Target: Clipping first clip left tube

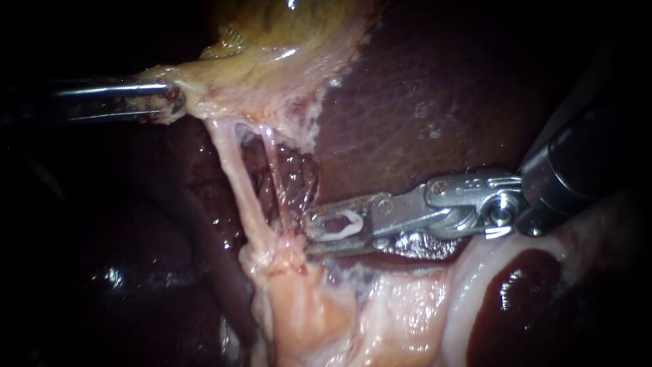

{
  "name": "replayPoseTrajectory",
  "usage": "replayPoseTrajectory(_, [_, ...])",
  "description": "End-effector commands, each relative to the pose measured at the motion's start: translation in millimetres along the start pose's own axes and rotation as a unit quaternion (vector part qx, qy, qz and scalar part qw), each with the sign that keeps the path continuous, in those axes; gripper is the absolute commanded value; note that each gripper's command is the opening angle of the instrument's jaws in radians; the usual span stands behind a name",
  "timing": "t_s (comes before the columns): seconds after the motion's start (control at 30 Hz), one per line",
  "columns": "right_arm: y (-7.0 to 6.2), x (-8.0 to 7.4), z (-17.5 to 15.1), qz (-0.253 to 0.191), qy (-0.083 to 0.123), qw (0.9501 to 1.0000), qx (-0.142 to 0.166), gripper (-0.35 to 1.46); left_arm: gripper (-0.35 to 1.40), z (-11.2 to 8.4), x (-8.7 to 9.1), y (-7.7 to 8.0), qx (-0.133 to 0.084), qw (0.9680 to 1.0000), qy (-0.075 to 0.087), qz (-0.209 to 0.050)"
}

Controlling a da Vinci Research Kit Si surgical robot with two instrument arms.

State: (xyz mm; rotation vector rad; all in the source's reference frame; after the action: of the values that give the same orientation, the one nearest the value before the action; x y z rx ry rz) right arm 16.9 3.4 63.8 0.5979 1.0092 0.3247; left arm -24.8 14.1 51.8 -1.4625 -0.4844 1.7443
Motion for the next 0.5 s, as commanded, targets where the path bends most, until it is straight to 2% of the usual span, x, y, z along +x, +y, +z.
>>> replayPoseTrajectory(0.03, [0.0, 0.0, 0.0, 0.0, 0.0, 1.0, 0.0, 0.13, -0.35, 0.0, 0.0, 0.0, 0.0, 1.0, 0.0, 0.0])
replayPoseTrajectory(0.23, [-0.1, 0.3, -0.5, 0.001, 0.005, 1.0, 0.001, 0.37, -0.35, -0.1, 0.0, 0.0, 0.0, 1.0, 0.0, 0.0])
replayPoseTrajectory(0.5, [-0.4, 1.3, -2.5, 0.012, 0.03, 0.9994, 0.012, 0.47, -0.35, -0.1, 0.0, -0.1, 0.0, 1.0, 0.0, 0.0])
